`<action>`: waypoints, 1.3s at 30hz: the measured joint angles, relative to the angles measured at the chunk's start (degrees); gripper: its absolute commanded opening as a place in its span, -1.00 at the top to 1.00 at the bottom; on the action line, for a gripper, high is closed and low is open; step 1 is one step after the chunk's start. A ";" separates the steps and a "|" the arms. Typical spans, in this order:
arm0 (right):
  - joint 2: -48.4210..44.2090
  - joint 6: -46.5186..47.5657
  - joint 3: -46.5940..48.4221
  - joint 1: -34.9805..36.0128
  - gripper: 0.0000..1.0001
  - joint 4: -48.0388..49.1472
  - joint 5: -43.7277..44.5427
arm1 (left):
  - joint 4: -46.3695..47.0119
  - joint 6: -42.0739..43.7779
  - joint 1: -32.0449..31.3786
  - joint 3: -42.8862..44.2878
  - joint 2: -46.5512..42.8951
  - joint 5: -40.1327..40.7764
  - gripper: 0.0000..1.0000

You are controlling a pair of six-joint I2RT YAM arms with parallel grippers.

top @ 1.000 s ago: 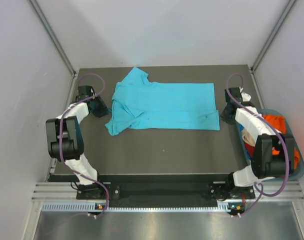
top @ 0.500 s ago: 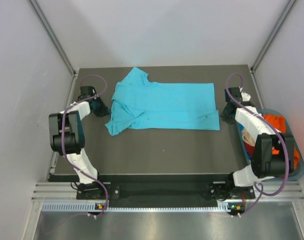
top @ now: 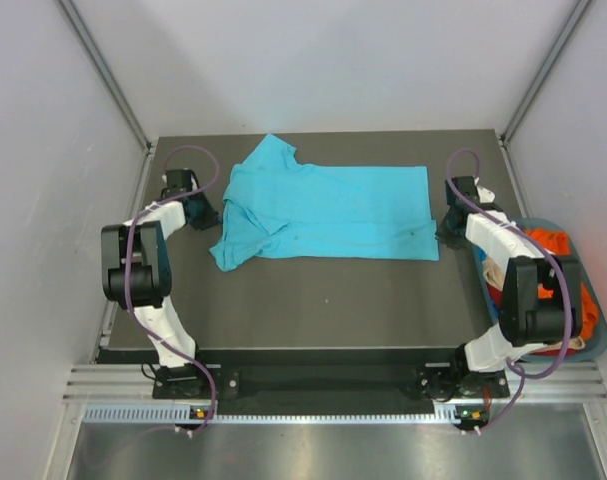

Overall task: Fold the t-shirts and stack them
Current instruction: Fold the tshirt

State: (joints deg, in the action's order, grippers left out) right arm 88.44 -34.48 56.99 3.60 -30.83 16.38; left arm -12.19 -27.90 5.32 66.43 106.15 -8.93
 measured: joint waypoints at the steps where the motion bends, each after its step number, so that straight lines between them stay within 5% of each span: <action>1: 0.13 0.02 0.00 0.00 0.66 0.02 -0.09 | 0.24 -0.20 -0.04 0.00 0.00 0.09 0.56; 10: 1.97 0.46 0.07 0.00 0.66 0.66 -0.50 | 3.06 -2.16 0.00 0.00 1.20 -0.74 0.60; 16: 2.99 0.50 0.13 0.00 0.66 1.18 -0.52 | 4.59 -2.49 -0.09 0.70 3.85 -2.08 1.00; 22: 3.69 0.50 0.15 0.00 0.66 1.27 -0.61 | 4.02 -1.95 -0.74 1.51 4.07 -0.50 1.00; 32: 3.87 0.50 0.15 0.00 0.66 1.25 -1.29 | -3.89 1.22 -11.45 6.05 -0.66 18.03 1.00; 39: 3.69 1.03 0.57 0.00 0.66 0.92 -1.46 | -7.93 1.25 -16.13 9.73 0.66 21.07 1.00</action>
State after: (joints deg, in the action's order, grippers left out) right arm 92.14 -33.45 57.56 3.60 -29.91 14.92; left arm -20.12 -26.65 -10.81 76.16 106.80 12.14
